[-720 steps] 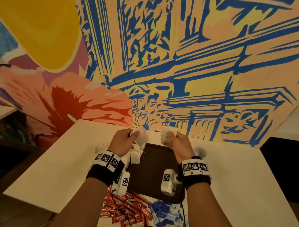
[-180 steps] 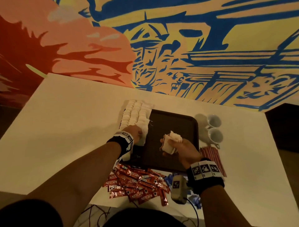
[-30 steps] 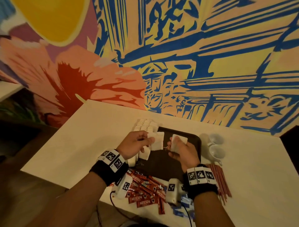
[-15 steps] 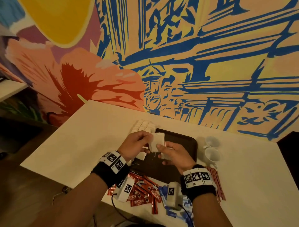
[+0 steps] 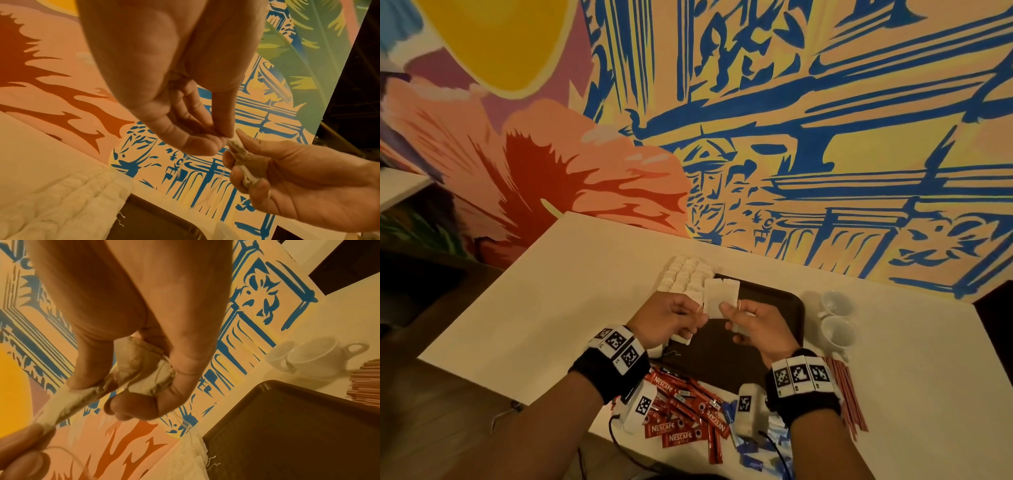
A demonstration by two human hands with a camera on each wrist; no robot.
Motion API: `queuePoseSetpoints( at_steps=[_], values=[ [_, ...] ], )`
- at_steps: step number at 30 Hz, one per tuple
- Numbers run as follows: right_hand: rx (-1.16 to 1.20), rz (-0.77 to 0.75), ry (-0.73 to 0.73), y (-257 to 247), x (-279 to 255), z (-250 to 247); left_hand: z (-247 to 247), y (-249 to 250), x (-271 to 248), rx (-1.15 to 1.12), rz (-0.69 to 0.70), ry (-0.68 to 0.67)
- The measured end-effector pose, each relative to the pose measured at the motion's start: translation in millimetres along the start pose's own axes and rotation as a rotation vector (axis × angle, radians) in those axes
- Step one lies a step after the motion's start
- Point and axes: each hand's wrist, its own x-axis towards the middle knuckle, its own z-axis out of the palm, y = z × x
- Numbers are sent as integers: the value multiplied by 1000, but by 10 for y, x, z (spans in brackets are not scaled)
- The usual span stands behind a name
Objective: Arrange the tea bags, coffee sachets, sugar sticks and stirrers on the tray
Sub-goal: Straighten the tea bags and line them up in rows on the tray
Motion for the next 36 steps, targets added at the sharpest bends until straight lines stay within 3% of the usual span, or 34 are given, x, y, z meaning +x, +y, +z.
queuePoseSetpoints(
  at_steps=[8, 14, 20, 23, 27, 36],
  values=[
    [-164, 10, -18, 61, 169, 88, -340, -32, 240, 161, -16, -17],
    [-372, 64, -123, 140, 297, 290, -397, -31, 475, 362, 55, -340],
    [-293, 212, 26, 334, 350, 248, -626, -332, 825, 601, 126, -200],
    [-210, 276, 139, 419, 324, 248, -693, -554, 1014, 726, 70, -185],
    [-151, 324, 244, 544, 304, 225, -618, -818, 1160, 879, -27, -267],
    [-241, 363, 213, 718, 190, 130, -493, -1208, 1351, 1104, -142, -394]
  ],
)
